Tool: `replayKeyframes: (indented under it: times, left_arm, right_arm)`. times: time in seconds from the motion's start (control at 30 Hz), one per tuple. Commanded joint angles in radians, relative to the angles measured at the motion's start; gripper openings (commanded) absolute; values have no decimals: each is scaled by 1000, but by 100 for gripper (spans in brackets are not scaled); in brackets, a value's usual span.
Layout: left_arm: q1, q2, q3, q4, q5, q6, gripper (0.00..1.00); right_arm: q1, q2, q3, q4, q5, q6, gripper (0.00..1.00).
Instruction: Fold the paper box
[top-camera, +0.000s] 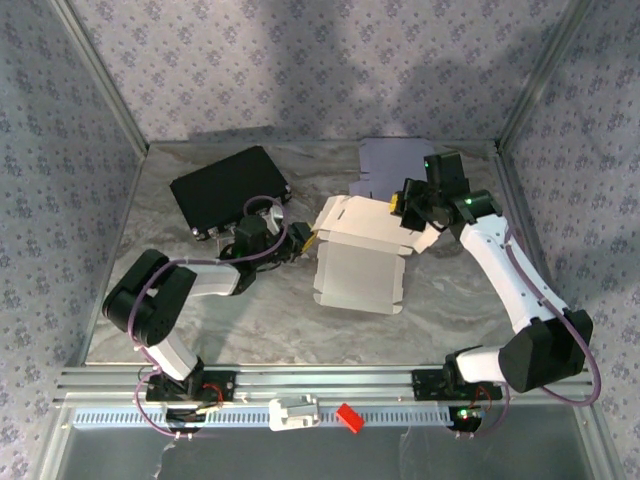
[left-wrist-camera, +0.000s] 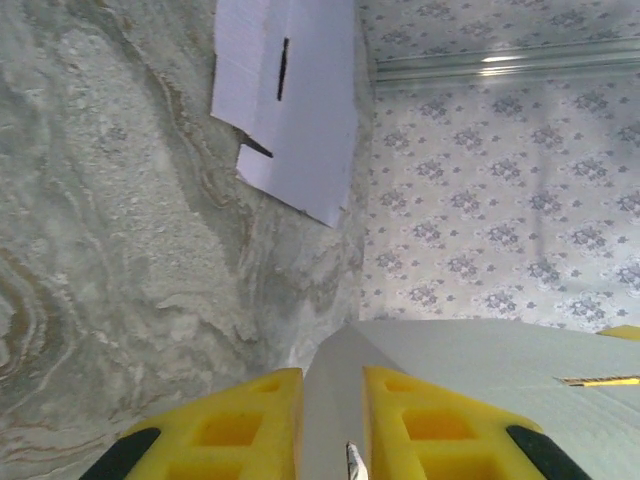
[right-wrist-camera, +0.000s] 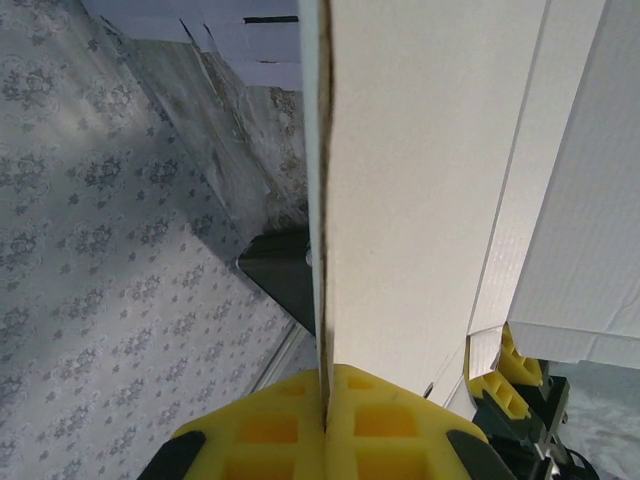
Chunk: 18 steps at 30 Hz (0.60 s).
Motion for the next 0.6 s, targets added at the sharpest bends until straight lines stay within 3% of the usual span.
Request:
replayKeyframes:
  times: [0.0,0.57]
  left_arm:
    - [-10,6,1,88,-18,-26,24]
    - [-46,25,-19,155,-31,-73,28]
  right_arm:
    - [-11,-13,-12,9,-18,29,0]
    - [-32,-3,-48,98,-19,56,0]
